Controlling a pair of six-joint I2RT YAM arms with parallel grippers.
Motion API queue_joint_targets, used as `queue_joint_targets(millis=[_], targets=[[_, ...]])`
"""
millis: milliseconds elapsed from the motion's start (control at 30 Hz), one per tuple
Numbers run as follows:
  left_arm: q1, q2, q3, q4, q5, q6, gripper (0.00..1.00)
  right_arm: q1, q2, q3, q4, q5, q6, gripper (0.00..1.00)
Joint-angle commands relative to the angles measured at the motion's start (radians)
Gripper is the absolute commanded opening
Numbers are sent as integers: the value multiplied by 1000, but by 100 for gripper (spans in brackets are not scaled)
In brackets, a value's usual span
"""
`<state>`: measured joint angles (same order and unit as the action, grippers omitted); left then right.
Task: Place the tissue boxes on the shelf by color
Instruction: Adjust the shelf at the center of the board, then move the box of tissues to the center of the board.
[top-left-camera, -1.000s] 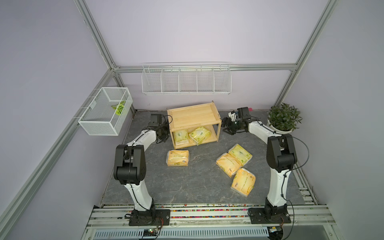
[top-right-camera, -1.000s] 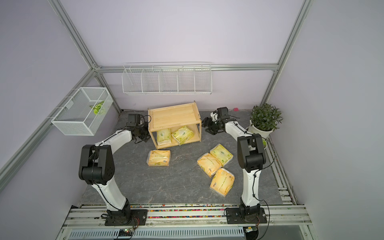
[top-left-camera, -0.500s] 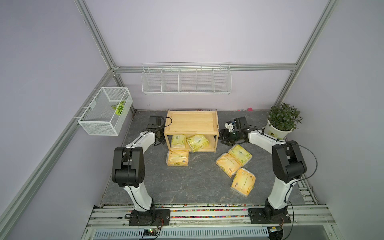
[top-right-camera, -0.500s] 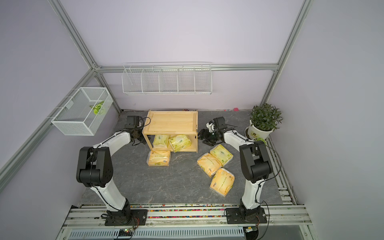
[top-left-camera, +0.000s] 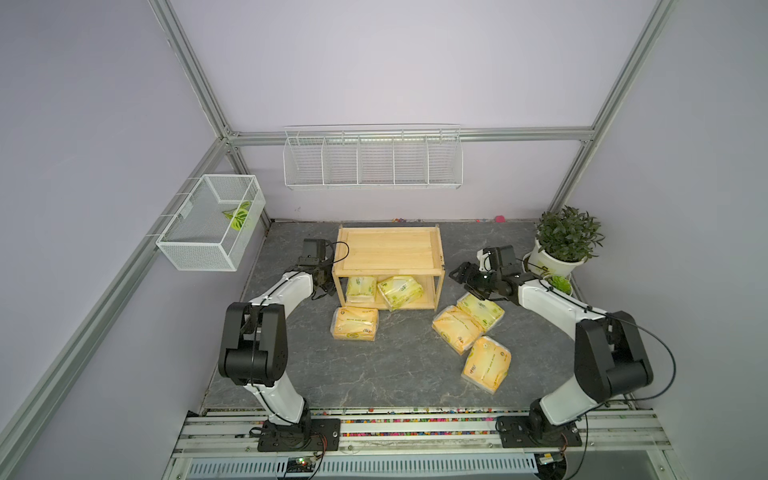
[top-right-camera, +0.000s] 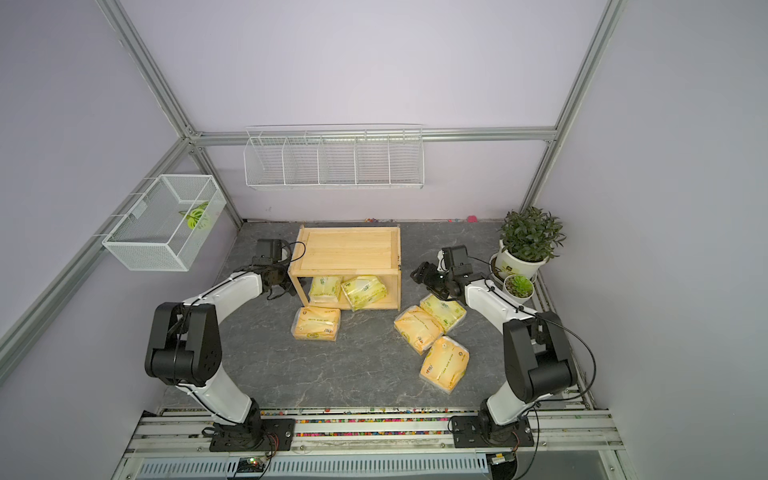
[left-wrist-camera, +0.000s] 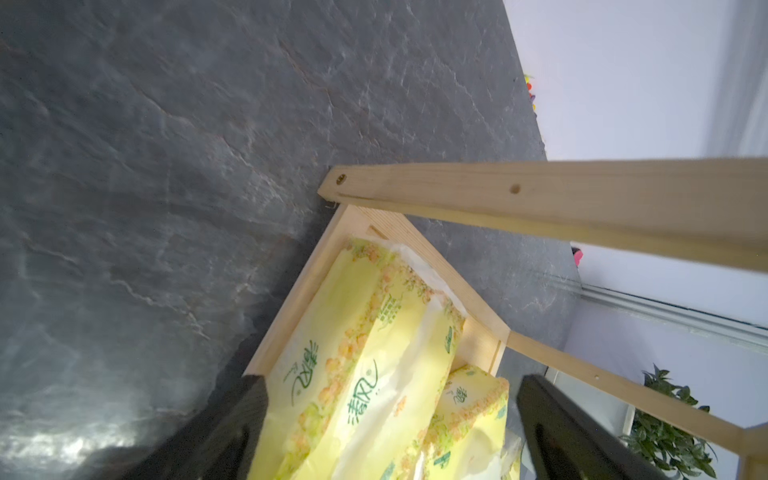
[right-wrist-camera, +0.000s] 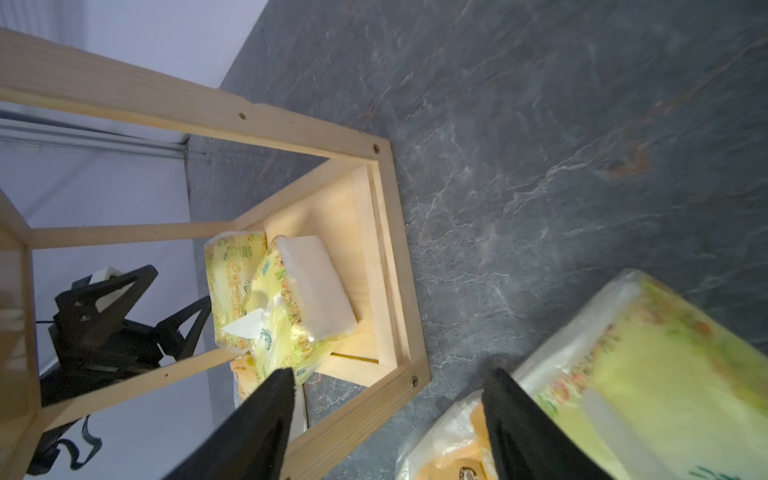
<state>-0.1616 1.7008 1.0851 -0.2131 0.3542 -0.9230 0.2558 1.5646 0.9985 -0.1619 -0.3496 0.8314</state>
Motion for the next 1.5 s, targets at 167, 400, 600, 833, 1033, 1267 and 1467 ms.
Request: queue_joint_targets(millis=[167, 400, 600, 833, 1033, 1267, 1467], targets=[[11, -49, -11, -19, -17, 12, 100, 80, -256, -151, -8, 85, 77, 76], [106, -93, 11, -100, -30, 41, 100, 248, -447, -354, 132, 219, 241, 76], [159, -131, 19, -130, -29, 66, 100, 366, -511, -486, 296, 372, 336, 77], [181, -207, 19, -169, -62, 81, 100, 450, -393, -477, 422, 427, 355, 76], [183, -304, 13, -218, -87, 98, 100, 458, -522, -472, 242, 583, 348, 77], [173, -399, -7, -266, -16, 163, 100, 229, -705, -383, -198, 514, 195, 78], [42, -490, -46, -314, -68, 186, 100, 43, -679, -315, -387, 409, 60, 79]])
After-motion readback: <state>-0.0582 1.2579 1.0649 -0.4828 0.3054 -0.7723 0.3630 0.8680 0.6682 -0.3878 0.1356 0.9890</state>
